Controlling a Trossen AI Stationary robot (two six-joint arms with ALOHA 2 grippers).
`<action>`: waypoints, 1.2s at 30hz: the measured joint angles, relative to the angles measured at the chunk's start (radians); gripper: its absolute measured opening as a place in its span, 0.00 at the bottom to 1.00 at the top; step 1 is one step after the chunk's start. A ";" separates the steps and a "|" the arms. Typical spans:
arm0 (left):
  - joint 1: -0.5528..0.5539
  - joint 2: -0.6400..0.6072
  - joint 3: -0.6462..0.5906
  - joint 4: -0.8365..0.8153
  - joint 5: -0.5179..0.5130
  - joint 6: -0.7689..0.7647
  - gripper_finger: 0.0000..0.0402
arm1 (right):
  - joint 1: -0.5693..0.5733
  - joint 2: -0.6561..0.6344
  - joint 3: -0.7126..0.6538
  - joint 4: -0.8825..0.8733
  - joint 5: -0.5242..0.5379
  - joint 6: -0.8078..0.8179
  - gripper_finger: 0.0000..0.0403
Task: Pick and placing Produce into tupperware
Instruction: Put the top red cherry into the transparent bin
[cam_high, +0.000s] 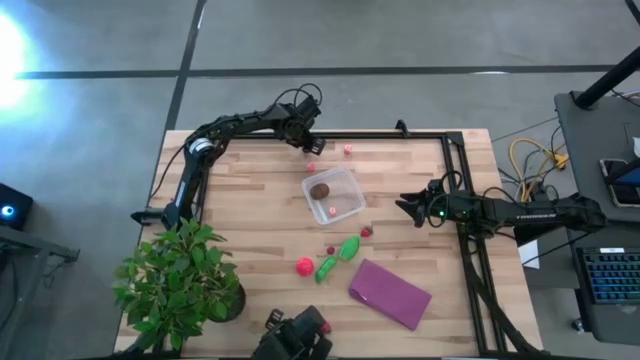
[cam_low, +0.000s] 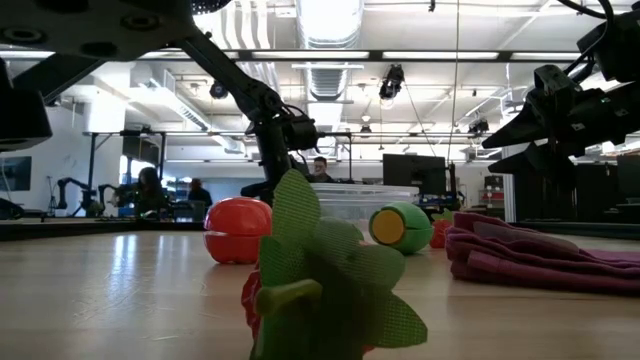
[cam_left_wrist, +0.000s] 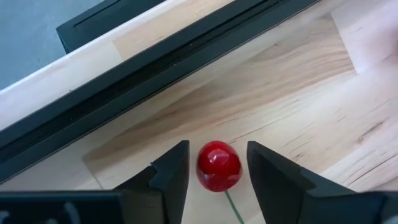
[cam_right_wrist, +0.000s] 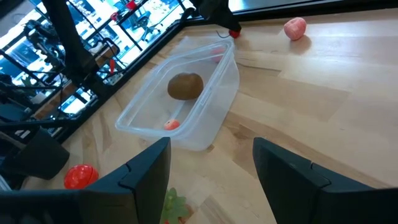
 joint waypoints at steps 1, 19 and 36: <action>0.000 0.000 0.000 0.000 0.000 0.000 0.37 | 0.000 0.000 0.000 0.000 0.000 0.000 0.54; 0.000 0.000 -0.010 -0.042 0.000 0.008 0.37 | 0.000 0.002 0.000 0.000 0.000 -0.001 0.54; -0.004 0.000 -0.007 -0.038 0.014 0.008 0.25 | 0.000 0.002 0.000 0.000 0.000 -0.004 0.54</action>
